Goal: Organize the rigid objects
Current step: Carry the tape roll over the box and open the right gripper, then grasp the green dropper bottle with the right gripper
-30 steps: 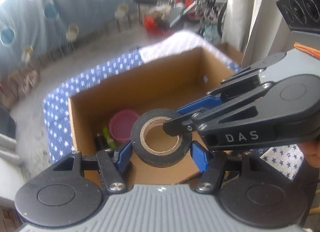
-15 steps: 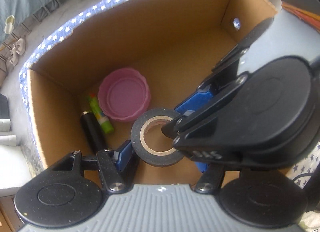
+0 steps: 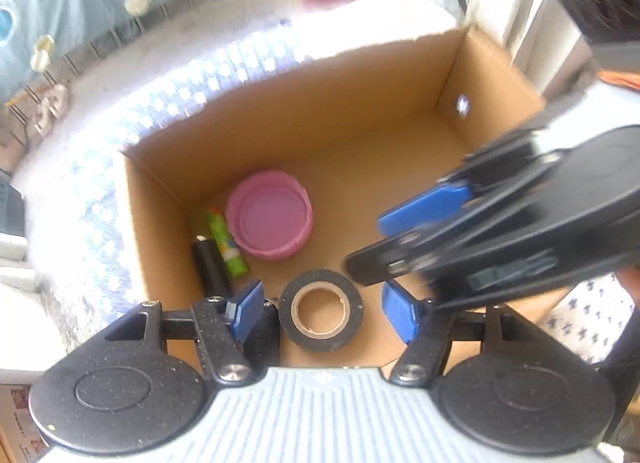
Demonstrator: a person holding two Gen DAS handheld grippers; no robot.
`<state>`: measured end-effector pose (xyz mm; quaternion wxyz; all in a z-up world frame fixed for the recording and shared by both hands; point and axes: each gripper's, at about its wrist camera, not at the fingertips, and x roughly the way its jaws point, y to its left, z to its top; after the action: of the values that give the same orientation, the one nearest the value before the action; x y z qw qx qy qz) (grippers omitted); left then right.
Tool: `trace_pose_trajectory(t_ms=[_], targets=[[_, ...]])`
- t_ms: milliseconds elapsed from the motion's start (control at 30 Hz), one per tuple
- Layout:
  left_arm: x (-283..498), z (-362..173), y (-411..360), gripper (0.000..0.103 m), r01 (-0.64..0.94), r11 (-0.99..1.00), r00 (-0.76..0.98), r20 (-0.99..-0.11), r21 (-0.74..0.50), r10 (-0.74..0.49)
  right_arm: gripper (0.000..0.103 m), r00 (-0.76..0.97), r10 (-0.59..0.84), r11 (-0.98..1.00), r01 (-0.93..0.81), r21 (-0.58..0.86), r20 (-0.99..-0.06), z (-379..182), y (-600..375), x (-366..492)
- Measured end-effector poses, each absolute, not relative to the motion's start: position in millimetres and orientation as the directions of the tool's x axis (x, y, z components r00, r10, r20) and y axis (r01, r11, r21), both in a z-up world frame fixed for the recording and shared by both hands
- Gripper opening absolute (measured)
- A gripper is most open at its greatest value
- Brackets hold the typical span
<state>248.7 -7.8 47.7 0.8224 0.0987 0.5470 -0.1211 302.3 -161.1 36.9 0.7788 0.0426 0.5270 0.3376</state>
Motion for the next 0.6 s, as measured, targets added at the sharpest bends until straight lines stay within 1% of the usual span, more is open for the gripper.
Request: trace_pose_trajectory(t_ms=[67,233,333,400,433,500,600], targets=[[230.0,65.9,-9.5,0.067,0.301,0.953,0.439,-0.893,0.038,-0.103,0.04,0.288,0.608,0.757,-0.491,0.431,-0.74,58.4,-179.0,279.8],[170.4,101.0,-12.1,0.069,0.298,0.954,0.59,-0.794,0.045,-0.147,0.044,0.49,0.667,0.742,-0.508,0.438,-0.561,101.7,-235.1,199.5],[131.6,104.8,-21.6,0.07,0.308,0.95,0.654,-0.737,0.051,-0.172,0.046,0.592,0.672,0.738,-0.494,0.459,-0.445,107.5,-268.6,145.4],[109.1,98.2,-30.9,0.071,0.319,0.946,0.675,-0.713,0.048,-0.191,0.051,0.644,0.662,0.741,-0.481,0.469,-0.385,102.4,-286.1,112.6],[100.0,93.0,-35.3,0.071,0.322,0.946,0.681,-0.704,0.039,-0.203,0.055,0.663,0.654,0.743,-0.472,0.475,-0.364,96.2,-291.4,98.8],[87.2,79.6,-43.3,0.071,0.319,0.948,0.681,-0.698,0.009,-0.222,0.057,0.694,0.629,0.757,-0.443,0.481,-0.351,78.2,-297.6,77.0],[74.2,54.1,-59.8,0.07,0.336,0.942,0.67,-0.697,-0.022,-0.255,0.057,0.712,0.585,0.787,-0.384,0.483,-0.387,48.6,-301.4,63.5]])
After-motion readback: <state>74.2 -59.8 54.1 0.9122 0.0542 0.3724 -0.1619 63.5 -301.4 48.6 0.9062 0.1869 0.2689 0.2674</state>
